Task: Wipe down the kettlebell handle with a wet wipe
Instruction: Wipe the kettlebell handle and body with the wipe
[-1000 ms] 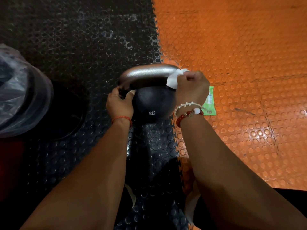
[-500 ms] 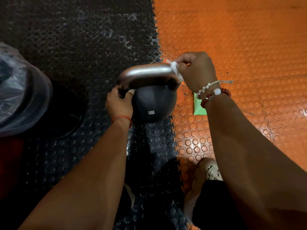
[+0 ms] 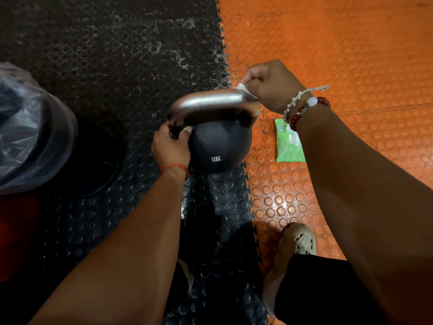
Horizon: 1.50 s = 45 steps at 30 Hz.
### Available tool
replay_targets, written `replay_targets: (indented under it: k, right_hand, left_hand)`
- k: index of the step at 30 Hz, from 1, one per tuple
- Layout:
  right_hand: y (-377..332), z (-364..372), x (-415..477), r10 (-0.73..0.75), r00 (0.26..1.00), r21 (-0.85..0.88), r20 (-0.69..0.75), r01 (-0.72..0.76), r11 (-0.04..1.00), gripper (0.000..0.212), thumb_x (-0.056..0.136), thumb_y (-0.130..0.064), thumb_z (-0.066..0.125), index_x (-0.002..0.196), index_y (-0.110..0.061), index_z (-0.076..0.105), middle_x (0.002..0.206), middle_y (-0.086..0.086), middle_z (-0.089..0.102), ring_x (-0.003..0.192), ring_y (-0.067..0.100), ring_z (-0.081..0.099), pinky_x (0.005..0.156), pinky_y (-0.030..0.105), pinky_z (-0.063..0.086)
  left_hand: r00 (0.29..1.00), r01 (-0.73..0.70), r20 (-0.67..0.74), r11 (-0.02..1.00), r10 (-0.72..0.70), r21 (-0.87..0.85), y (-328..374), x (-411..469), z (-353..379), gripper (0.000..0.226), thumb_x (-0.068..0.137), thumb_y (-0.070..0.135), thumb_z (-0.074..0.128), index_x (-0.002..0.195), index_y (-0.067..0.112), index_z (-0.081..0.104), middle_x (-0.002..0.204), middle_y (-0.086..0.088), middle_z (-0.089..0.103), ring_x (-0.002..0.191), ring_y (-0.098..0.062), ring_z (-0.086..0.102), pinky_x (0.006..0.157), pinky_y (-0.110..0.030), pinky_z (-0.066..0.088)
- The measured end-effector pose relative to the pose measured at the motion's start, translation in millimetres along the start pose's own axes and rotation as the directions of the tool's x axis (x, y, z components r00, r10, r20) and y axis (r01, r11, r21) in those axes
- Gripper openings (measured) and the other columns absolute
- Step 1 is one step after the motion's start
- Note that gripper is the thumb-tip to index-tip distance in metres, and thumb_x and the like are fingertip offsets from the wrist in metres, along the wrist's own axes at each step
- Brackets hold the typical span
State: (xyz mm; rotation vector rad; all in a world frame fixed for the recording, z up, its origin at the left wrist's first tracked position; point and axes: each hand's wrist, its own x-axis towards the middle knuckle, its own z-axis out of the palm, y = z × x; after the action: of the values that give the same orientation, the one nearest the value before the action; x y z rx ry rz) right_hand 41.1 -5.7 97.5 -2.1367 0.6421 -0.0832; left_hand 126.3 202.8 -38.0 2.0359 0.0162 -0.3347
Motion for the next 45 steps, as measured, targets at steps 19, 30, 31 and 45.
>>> replay_targets:
  k: [19, 30, 31, 45]
  right_hand:
    - [-10, 1, 0, -0.074, 0.997, -0.054, 0.030, 0.076, 0.996, 0.024, 0.084, -0.006, 0.052, 0.085, -0.018, 0.072, 0.064, -0.015, 0.059, 0.053, -0.005, 0.049, 0.056, 0.009, 0.038]
    - [-12, 6, -6, -0.090, 0.996, -0.038, 0.003, 0.090, 0.995, 0.024, 0.085, -0.008, 0.053, 0.091, -0.019, 0.074, 0.074, -0.015, 0.061, 0.064, -0.007, 0.053, 0.064, 0.007, 0.039]
    - [-9, 5, -7, -0.088, 0.996, -0.032, -0.010, 0.088, 0.996, 0.024, 0.084, -0.008, 0.054, 0.090, -0.020, 0.074, 0.073, -0.017, 0.061, 0.064, -0.006, 0.053, 0.065, 0.010, 0.040]
    - [-8, 4, -3, -0.021, 0.999, -0.040, -0.046, 0.019, 0.999, 0.022, 0.086, -0.010, 0.052, 0.087, -0.018, 0.073, 0.075, -0.010, 0.062, 0.066, 0.002, 0.053, 0.063, 0.016, 0.040]
  left_hand:
    - [1.000, 0.015, -0.005, 1.000, -0.015, -0.013, 1, -1, 0, 0.037, 0.067, 0.052, 0.070, 0.098, 0.032, 0.067, 0.096, -0.006, 0.067, 0.087, -0.023, 0.068, 0.076, -0.046, 0.060]
    - [1.000, -0.003, -0.007, 1.000, 0.003, 0.000, 1, -1, -1, 0.033, 0.069, 0.050, 0.070, 0.096, 0.031, 0.067, 0.095, -0.007, 0.066, 0.084, -0.027, 0.068, 0.076, -0.048, 0.059]
    - [1.000, -0.005, -0.007, 1.000, 0.005, 0.001, 2, -1, -1, 0.034, 0.068, 0.051, 0.070, 0.096, 0.031, 0.067, 0.095, -0.007, 0.066, 0.083, -0.028, 0.068, 0.076, -0.048, 0.059]
    - [1.000, -0.012, -0.009, 1.000, 0.012, -0.005, 4, -3, 0, 0.031, 0.074, 0.042, 0.073, 0.100, 0.027, 0.067, 0.099, -0.006, 0.065, 0.085, -0.026, 0.068, 0.078, -0.047, 0.059]
